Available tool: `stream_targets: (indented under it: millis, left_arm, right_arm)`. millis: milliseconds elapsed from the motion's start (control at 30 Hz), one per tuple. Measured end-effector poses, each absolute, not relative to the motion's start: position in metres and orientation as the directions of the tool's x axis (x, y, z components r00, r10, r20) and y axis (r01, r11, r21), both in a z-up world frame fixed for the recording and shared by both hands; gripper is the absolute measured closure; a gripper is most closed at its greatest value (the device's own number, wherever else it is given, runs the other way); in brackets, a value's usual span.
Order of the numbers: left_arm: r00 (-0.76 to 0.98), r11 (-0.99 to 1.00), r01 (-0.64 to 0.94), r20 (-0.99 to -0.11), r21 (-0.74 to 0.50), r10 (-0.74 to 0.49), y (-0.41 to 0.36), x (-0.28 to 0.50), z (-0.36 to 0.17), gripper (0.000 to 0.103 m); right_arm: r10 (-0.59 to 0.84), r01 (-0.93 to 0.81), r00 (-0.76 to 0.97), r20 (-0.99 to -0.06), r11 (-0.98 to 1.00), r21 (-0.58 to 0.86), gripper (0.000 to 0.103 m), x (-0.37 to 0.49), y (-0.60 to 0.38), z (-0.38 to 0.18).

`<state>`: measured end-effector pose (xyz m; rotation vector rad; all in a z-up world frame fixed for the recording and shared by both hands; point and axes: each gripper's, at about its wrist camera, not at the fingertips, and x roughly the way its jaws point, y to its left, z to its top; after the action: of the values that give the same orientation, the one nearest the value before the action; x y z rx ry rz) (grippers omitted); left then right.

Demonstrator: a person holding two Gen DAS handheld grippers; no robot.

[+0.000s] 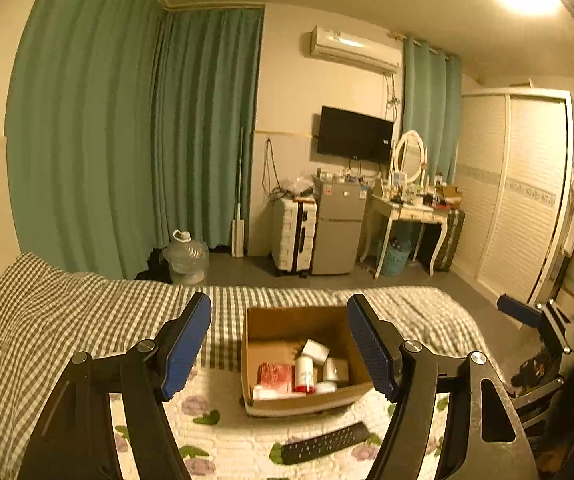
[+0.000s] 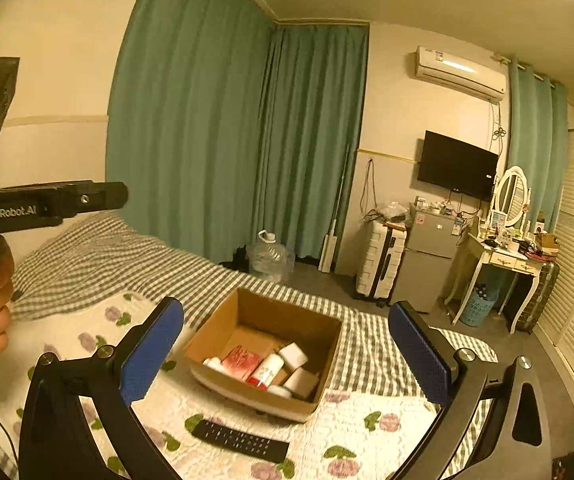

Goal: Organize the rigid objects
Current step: 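Withdraw both tools and move the right tool toward the black remote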

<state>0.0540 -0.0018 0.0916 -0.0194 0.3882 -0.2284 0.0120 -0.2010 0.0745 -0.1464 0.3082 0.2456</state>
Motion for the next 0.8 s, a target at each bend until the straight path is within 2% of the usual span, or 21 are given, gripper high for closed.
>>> stream_targets:
  millis: [333, 600, 800]
  left_arm:
    - [0.840, 0.973, 0.229, -0.513, 0.038, -0.177, -0.024, 0.062, 0.028, 0.030]
    - [0.766, 0.970, 0.242, -0.613, -0.004, -0.194, -0.030, 0.083, -0.023, 0.030]
    - [0.712, 0.972, 0.233, -0.676, -0.030, -0.192, -0.028, 0.102, -0.061, 0.032]
  right_arm:
    - [0.222, -0.289, 0.891, -0.395, 0.950, -0.116, 0.000, 0.013, -0.194, 0.025]
    - [0.216, -0.305, 0.847, -0.486, 0.946, -0.111, 0.000, 0.033, -0.191, -0.024]
    - [0.219, -0.338, 0.773, -0.596, 0.936, -0.095, 0.000, 0.055, -0.186, -0.071]
